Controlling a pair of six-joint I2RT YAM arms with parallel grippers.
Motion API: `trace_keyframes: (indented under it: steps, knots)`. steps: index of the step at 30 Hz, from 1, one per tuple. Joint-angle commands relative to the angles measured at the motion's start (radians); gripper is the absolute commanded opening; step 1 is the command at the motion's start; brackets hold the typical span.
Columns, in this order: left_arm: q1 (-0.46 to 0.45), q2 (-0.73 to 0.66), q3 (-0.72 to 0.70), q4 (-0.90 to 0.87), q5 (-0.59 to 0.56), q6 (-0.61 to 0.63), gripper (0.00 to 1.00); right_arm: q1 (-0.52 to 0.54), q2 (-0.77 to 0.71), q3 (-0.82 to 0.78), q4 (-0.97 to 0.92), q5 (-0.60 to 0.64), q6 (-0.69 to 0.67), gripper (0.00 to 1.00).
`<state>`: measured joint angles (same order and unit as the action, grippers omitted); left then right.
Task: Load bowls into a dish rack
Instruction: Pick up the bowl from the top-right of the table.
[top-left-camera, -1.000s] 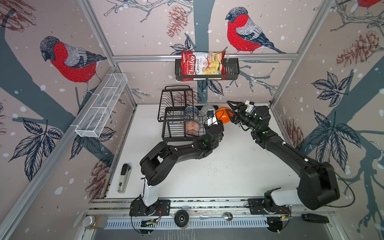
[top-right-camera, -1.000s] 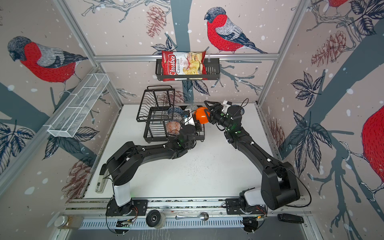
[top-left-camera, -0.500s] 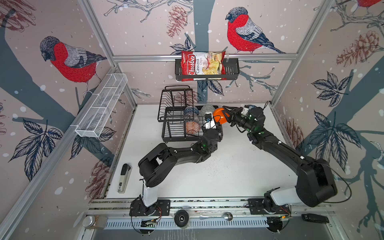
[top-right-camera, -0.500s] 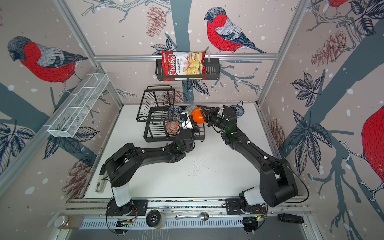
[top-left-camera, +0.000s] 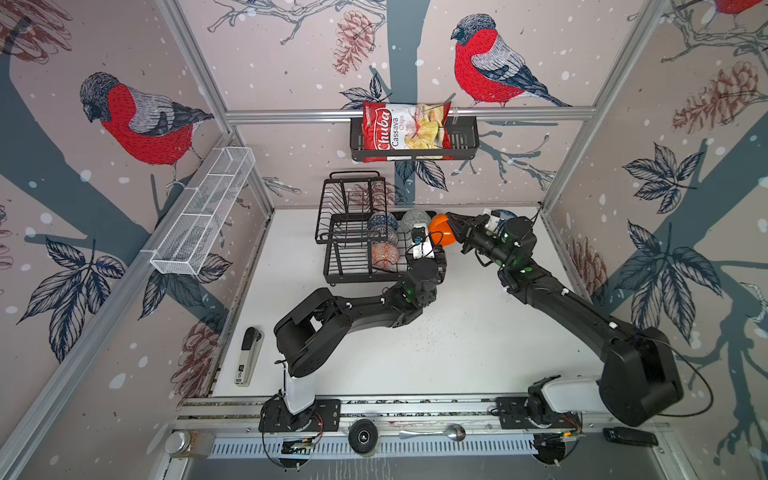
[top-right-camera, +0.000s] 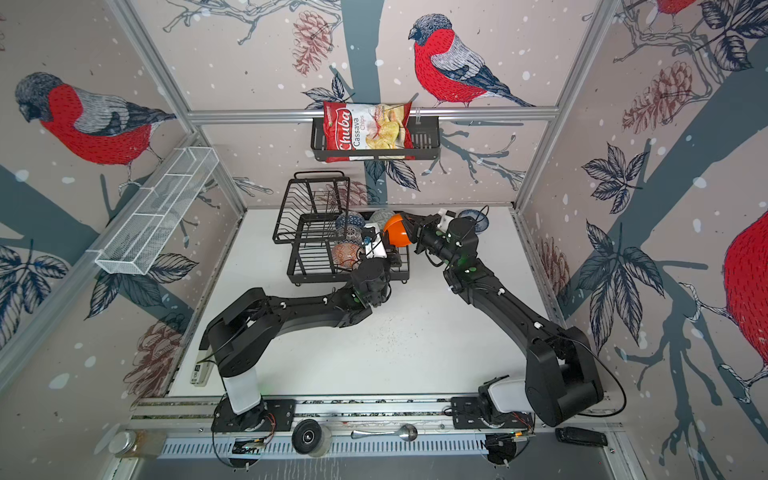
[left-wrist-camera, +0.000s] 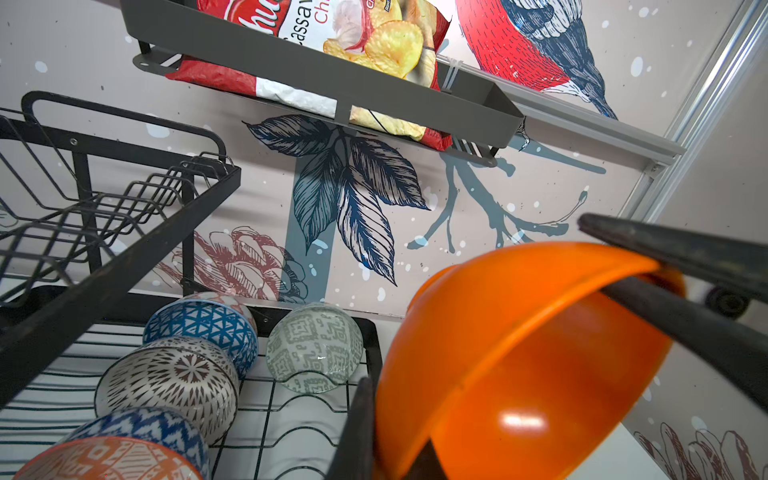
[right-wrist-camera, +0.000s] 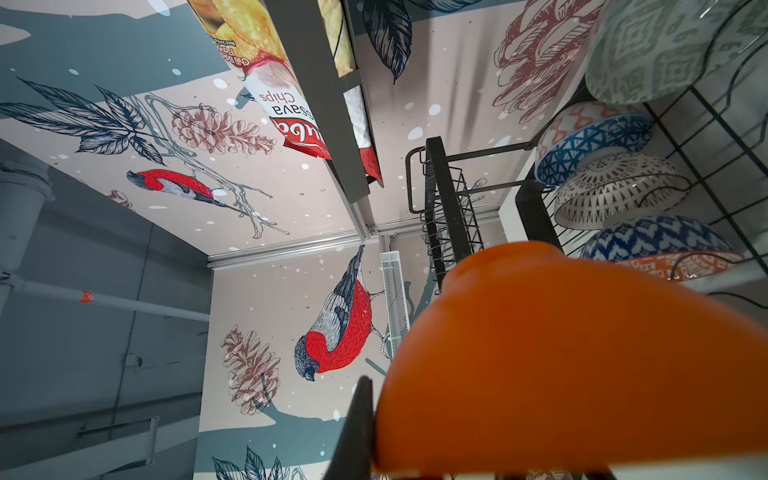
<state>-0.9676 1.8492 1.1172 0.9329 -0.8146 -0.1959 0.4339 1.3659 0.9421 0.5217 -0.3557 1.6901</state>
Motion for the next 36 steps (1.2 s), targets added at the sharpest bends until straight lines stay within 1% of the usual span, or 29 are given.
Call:
trace_keyframes:
  steps: [1, 4, 7, 13, 17, 20, 25, 29, 32, 36]
  knots:
    - [-0.002, -0.019, 0.013, 0.032, -0.003, 0.005, 0.08, -0.007, -0.003, -0.006, 0.018, 0.107, -0.107, 0.0]
    - [-0.002, -0.021, 0.025, -0.006, 0.009, -0.006, 0.12, -0.006, -0.001, -0.014, 0.04, 0.1, -0.112, 0.0]
    - [-0.003, -0.022, 0.029, -0.03, 0.02, -0.014, 0.18, -0.004, -0.003, -0.023, 0.056, 0.096, -0.113, 0.0]
    - [-0.003, -0.04, 0.026, -0.072, 0.045, -0.04, 0.25, -0.004, -0.016, -0.037, 0.079, 0.103, -0.124, 0.0]
    - [-0.003, -0.051, 0.02, -0.096, 0.052, -0.046, 0.34, -0.004, -0.018, -0.042, 0.093, 0.098, -0.132, 0.0]
    - [-0.002, -0.059, 0.013, -0.124, 0.061, -0.058, 0.38, -0.006, -0.023, -0.042, 0.098, 0.105, -0.149, 0.0]
    - [-0.003, -0.088, 0.0, -0.185, 0.094, -0.073, 0.57, -0.013, -0.042, -0.07, 0.169, 0.117, -0.171, 0.0]
    - [-0.002, -0.131, -0.022, -0.231, 0.146, -0.095, 0.81, -0.022, -0.055, -0.078, 0.175, 0.126, -0.212, 0.0]
    - [-0.001, -0.167, -0.014, -0.304, 0.196, -0.103, 0.97, -0.034, -0.067, -0.085, 0.182, 0.132, -0.233, 0.0]
    - [0.016, -0.208, 0.037, -0.466, 0.283, -0.117, 0.98, -0.053, -0.077, -0.107, 0.218, 0.132, -0.249, 0.0]
